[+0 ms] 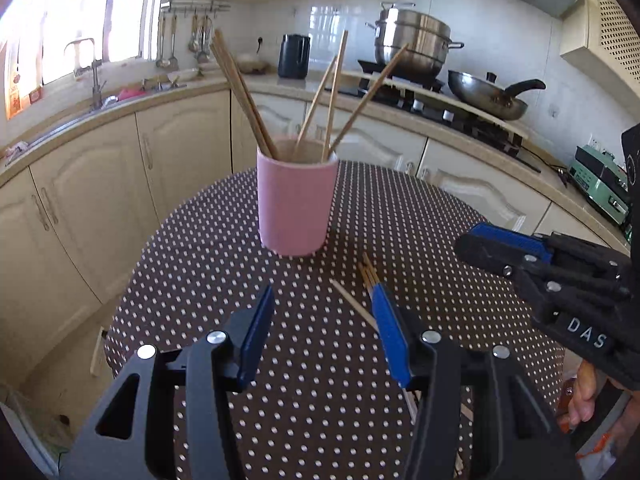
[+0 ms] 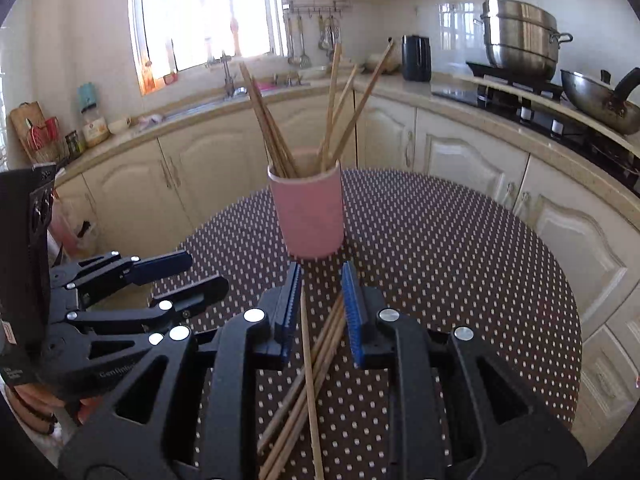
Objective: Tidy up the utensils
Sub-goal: 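Withdraw both open grippers from the cup back toward the chopstick pile, then grasp a wooden chopstick with the right gripper while the left gripper grasps another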
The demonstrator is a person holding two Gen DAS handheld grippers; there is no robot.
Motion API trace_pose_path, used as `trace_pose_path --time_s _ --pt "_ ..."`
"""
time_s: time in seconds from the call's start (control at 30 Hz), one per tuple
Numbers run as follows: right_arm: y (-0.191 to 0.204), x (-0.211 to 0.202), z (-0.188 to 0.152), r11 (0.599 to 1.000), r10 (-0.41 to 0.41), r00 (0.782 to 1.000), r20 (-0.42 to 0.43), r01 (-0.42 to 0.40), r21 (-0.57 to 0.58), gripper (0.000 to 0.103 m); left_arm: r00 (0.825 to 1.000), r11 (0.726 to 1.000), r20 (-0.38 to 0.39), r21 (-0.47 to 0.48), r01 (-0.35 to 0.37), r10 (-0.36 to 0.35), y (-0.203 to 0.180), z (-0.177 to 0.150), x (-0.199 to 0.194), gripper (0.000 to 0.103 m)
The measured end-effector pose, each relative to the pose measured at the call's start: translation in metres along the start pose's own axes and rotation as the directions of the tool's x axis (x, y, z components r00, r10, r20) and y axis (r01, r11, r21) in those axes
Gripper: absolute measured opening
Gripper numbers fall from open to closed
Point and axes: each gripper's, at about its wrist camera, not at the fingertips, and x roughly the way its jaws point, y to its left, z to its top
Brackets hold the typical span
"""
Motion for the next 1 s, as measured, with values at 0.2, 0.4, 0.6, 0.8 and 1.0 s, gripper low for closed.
trace_pose_path --time_s 0.2,0.4,0.6,0.8,1.0 --pt "0.001 0.008 -0.016 1.0 -0.011 0.995 -0.099 0.009 -0.018 0.022 0.997 0.999 -0.07 -0.036 0.016 -0.018 0.003 -0.011 0.006 0.051" --pt "-0.005 0.019 -0.026 1.0 -0.001 0.983 -0.185 -0.001 -0.01 0.022 0.986 0.996 -0.157 -0.081 0.046 -0.058 0.009 -0.017 0.019 0.051" --pt "-0.017 0.029 -0.029 1.0 0.019 0.966 -0.26 -0.015 0.017 0.022 0.981 0.995 -0.184 -0.095 0.044 -0.061 0.012 -0.021 0.026 0.051" --pt "-0.009 0.053 -0.041 0.995 0.089 0.925 -0.369 -0.095 0.004 0.022 0.978 0.995 -0.203 -0.095 0.03 -0.049 0.013 -0.024 0.033 0.051" --pt "-0.003 0.072 -0.045 0.995 0.082 0.908 -0.41 -0.098 -0.016 0.022 0.974 0.995 -0.221 -0.098 0.03 -0.051 0.012 -0.025 0.041 0.051"
